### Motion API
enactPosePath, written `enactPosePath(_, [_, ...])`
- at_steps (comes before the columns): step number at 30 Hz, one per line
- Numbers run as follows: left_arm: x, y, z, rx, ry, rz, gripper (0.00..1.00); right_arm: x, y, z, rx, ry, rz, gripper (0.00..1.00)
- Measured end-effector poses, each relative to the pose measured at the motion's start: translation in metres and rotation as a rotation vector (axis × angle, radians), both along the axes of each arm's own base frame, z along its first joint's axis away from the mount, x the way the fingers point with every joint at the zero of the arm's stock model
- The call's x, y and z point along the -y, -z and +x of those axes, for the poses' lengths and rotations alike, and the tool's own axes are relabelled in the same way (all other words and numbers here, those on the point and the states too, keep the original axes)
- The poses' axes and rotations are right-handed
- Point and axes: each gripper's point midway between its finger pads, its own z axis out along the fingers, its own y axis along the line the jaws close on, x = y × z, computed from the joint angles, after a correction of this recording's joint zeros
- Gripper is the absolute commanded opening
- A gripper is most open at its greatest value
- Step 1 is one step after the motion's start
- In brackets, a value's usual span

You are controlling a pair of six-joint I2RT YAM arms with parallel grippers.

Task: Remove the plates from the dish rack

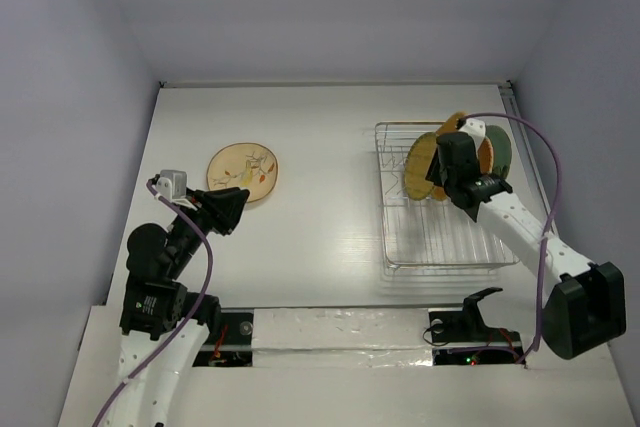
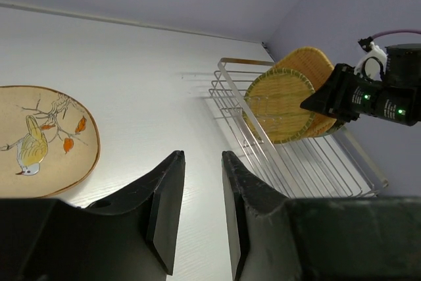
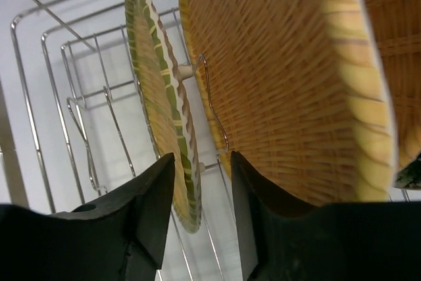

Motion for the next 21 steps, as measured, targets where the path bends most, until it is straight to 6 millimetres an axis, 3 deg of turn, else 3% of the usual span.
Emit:
enactPosePath(4, [0.0, 0.0, 0.0, -0.001, 0.0, 0.0, 0.27, -0.003, 0.011, 0.004, -0.032, -0.02, -0.016, 0.25])
enactPosePath(6, [0.0, 0.0, 0.0, -0.001, 0.003, 0.001, 0.27, -0.004, 0.008, 0.008, -0.029, -0.025, -0.021, 0.13])
enactPosePath(9, [0.0, 0.0, 0.0, -0.001, 0.005, 0.001, 0.27, -0.005, 0.001, 0.012, -0.022, -0.037, -0.038, 0.04])
enactPosePath(15, [0.001, 0.0, -0.001, -0.001, 0.011, 0.001, 0.27, -0.002, -0.017, 0.014, -0.015, -0.049, -0.068, 0.0])
enactPosePath(21, [0.002, 0.0, -0.001, -0.001, 0.016, 0.001, 0.27, 0.004, -0.074, 0.015, 0.068, -0.049, -0.086, 0.0])
